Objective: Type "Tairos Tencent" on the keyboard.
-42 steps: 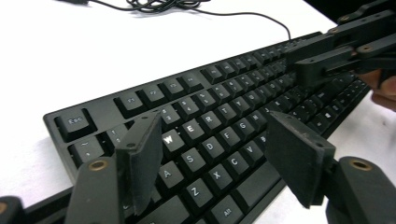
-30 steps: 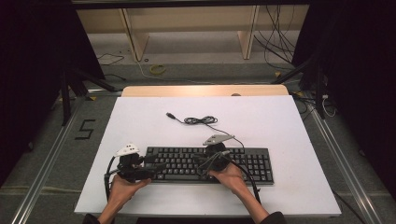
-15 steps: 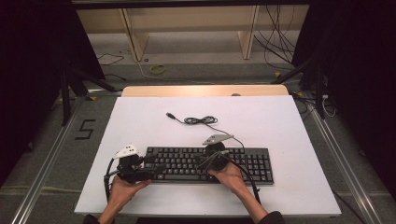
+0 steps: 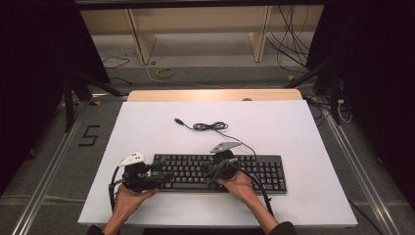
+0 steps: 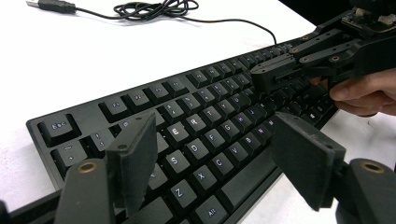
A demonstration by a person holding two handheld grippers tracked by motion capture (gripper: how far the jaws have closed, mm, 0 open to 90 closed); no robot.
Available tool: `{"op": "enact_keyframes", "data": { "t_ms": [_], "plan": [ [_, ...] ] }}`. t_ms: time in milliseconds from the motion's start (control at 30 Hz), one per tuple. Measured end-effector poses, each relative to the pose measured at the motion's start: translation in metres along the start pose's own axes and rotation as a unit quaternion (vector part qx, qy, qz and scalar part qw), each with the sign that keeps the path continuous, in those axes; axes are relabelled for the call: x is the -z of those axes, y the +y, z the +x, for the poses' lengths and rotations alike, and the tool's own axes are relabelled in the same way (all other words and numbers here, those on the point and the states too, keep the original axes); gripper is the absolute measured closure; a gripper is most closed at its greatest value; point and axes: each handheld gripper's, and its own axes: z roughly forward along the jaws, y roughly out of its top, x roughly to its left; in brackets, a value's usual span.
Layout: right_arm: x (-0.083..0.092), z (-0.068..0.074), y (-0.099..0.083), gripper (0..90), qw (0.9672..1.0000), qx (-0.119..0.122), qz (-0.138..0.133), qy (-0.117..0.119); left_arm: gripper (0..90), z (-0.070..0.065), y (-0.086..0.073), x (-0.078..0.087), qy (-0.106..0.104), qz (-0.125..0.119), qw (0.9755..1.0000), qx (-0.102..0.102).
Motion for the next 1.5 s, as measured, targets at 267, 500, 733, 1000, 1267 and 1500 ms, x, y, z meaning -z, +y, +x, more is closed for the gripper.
{"op": "enact_keyframes", "data": {
  "t_ms": [267, 500, 733, 1000, 1267, 1500],
  "plan": [
    [-0.006, -0.002, -0.001, 90.0, 1.0000, -0.001, 0.009, -0.004, 31.2, 0.000, 0.000, 0.000, 0.000, 0.001, 1.0000, 0.001],
    [-0.009, -0.001, -0.002, 90.0, 0.9998, 0.005, 0.015, -0.012, 31.3, 0.001, 0.000, -0.001, 0.001, 0.003, 1.0000, 0.001],
    [-0.005, -0.002, -0.001, 88.9, 0.9998, -0.017, 0.005, -0.004, 31.3, 0.002, 0.000, -0.002, 0.004, 0.002, 1.0000, 0.005],
    [0.006, -0.001, -0.001, 77.3, 0.9996, -0.019, -0.019, 0.007, 32.4, 0.004, 0.003, -0.004, 0.002, 0.003, 1.0000, 0.009],
    [0.018, -0.001, -0.003, 58.0, 0.9990, -0.025, -0.035, 0.015, 34.7, 0.006, 0.007, -0.008, 0.000, 0.013, 0.9999, 0.007],
    [0.027, -0.001, -0.007, 46.9, 0.9986, -0.024, -0.045, 0.015, 35.7, 0.007, 0.010, -0.012, 0.001, 0.020, 0.9998, 0.006]
  ]
}}
